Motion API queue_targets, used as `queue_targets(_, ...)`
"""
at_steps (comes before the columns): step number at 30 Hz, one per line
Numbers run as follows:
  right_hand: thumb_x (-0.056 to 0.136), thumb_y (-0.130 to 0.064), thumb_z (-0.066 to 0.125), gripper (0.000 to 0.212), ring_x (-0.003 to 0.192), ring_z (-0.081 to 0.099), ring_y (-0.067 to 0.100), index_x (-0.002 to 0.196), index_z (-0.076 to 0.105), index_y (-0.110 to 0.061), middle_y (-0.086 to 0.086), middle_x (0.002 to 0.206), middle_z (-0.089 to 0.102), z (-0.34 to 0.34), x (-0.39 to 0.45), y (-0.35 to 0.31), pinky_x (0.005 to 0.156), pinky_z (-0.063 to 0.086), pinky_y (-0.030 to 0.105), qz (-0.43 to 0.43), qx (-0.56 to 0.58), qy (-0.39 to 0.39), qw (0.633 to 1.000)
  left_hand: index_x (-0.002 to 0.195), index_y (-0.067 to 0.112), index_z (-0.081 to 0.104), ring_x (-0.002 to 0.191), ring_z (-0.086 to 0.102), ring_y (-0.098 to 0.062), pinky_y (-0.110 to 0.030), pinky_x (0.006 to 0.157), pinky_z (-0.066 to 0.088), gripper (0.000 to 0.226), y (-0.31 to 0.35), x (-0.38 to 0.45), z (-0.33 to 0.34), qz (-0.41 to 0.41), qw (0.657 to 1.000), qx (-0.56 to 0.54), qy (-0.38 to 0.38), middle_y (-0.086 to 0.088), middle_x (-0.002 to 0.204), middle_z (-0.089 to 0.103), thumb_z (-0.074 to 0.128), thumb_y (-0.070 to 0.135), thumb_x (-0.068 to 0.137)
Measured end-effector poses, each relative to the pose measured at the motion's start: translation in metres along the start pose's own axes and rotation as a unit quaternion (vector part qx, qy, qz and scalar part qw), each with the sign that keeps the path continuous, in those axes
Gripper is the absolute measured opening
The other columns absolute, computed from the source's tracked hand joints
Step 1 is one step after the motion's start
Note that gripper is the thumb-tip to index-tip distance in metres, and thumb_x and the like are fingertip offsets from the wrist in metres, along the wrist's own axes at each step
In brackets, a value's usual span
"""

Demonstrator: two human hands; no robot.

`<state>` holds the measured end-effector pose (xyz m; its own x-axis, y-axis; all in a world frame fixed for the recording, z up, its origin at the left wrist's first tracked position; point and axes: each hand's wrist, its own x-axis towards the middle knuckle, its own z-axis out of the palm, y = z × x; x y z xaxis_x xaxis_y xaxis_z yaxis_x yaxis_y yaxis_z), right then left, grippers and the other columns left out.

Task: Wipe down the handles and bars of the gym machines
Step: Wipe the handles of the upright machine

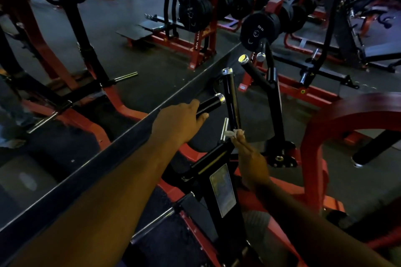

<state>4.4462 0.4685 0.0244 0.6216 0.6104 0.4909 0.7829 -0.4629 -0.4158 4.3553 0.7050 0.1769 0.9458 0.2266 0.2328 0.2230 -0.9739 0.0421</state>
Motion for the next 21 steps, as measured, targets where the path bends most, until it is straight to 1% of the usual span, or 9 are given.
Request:
queue_targets(2, 0.093, 0.011, 0.053, 0.057, 0.143, 0.044, 0.021, 0.147, 0.051, -0.007, 0.001, 0.158, 0.039, 0.006, -0.018, -0.014, 0.104, 0.052, 0.032, 0.042, 0.051, -0.009, 0.998, 0.13, 0.019, 0.046, 0.09, 0.068, -0.033, -0.039, 0.063, 0.037, 0.049, 0.001, 0.0, 0.0, -0.005, 1.0, 0.001, -0.009, -0.011, 0.105, 0.069, 0.032, 0.059, 0.106)
queue_targets(4, 0.101, -0.002, 0.048, 0.044, 0.141, 0.046, 0.008, 0.143, 0.056, -0.011, -0.013, 0.153, 0.045, -0.004, -0.029, -0.029, 0.111, 0.043, 0.022, 0.037, 0.099, -0.002, 0.994, 0.13, 0.019, 0.047, 0.091, 0.068, -0.033, -0.039, 0.064, 0.037, 0.048, 0.002, -0.002, 0.0, -0.009, 1.0, -0.002, -0.015, -0.01, 0.106, 0.069, 0.033, 0.059, 0.106)
queue_targets(6, 0.101, 0.003, 0.05, 0.045, 0.137, 0.049, 0.002, 0.141, 0.06, -0.015, -0.017, 0.147, 0.052, -0.021, -0.022, -0.035, 0.111, 0.044, 0.024, 0.039, 0.144, 0.033, 0.988, 0.129, 0.019, 0.047, 0.09, 0.068, -0.033, -0.039, 0.063, 0.037, 0.048, 0.002, -0.002, -0.001, -0.008, 1.0, -0.003, -0.015, -0.01, 0.105, 0.069, 0.033, 0.059, 0.106)
queue_targets(8, 0.103, 0.002, 0.049, 0.044, 0.138, 0.051, 0.01, 0.142, 0.058, -0.015, -0.008, 0.147, 0.056, -0.028, -0.004, -0.029, 0.113, 0.044, 0.034, 0.099, 0.2, 0.085, 0.971, 0.127, 0.019, 0.047, 0.089, 0.068, -0.032, -0.038, 0.062, 0.037, 0.048, 0.0, 0.0, -0.001, -0.012, 1.0, -0.004, -0.018, -0.01, 0.104, 0.069, 0.033, 0.059, 0.106)
queue_targets(11, 0.106, -0.007, 0.044, 0.044, 0.145, 0.04, 0.007, 0.147, 0.054, -0.02, -0.011, 0.153, 0.049, -0.016, 0.007, -0.031, 0.119, 0.039, 0.039, 0.153, 0.207, 0.059, 0.965, 0.125, 0.02, 0.047, 0.088, 0.067, -0.031, -0.038, 0.062, 0.038, 0.047, 0.0, 0.0, 0.001, -0.015, 1.0, -0.005, -0.023, -0.008, 0.102, 0.069, 0.034, 0.06, 0.105)
queue_targets(13, 0.105, -0.001, 0.044, 0.048, 0.146, 0.035, 0.003, 0.146, 0.054, -0.022, -0.025, 0.151, 0.045, -0.004, -0.008, -0.046, 0.117, 0.039, 0.031, 0.13, 0.176, 0.054, 0.974, 0.124, 0.021, 0.048, 0.087, 0.068, -0.03, -0.038, 0.063, 0.041, 0.046, 0.001, -0.002, 0.002, -0.018, 0.999, -0.006, -0.026, -0.007, 0.104, 0.069, 0.034, 0.061, 0.105)
queue_targets(15, 0.106, -0.005, 0.045, 0.046, 0.144, 0.039, 0.003, 0.144, 0.055, -0.028, -0.039, 0.144, 0.044, -0.004, -0.025, -0.064, 0.113, 0.039, 0.019, 0.147, 0.208, 0.06, 0.965, 0.128, 0.022, 0.049, 0.092, 0.067, -0.03, -0.039, 0.065, 0.044, 0.047, 0.001, -0.006, 0.001, -0.025, 1.0, -0.006, -0.016, -0.007, 0.117, 0.063, 0.035, 0.061, 0.105)
queue_targets(18, 0.107, -0.004, 0.046, 0.043, 0.135, 0.052, 0.005, 0.136, 0.062, -0.031, -0.025, 0.14, 0.058, -0.022, -0.022, -0.083, 0.111, 0.046, 0.029, 0.161, 0.274, 0.068, 0.946, 0.141, 0.027, 0.05, 0.107, 0.063, -0.027, -0.041, 0.073, 0.05, 0.047, 0.001, -0.014, -0.004, -0.024, 0.998, -0.047, 0.036, -0.004, 0.136, 0.047, 0.041, 0.055, 0.105)
queue_targets(21, 0.105, -0.012, 0.051, 0.036, 0.125, 0.061, 0.009, 0.135, 0.064, -0.026, -0.01, 0.139, 0.063, -0.042, 0.027, -0.093, 0.105, 0.052, 0.038, 0.151, 0.271, 0.13, 0.942, 0.147, 0.026, 0.048, 0.118, 0.058, -0.027, -0.043, 0.085, 0.051, 0.048, -0.01, -0.033, -0.003, -0.026, 0.996, -0.062, 0.065, -0.003, 0.142, 0.044, 0.045, 0.048, 0.105)
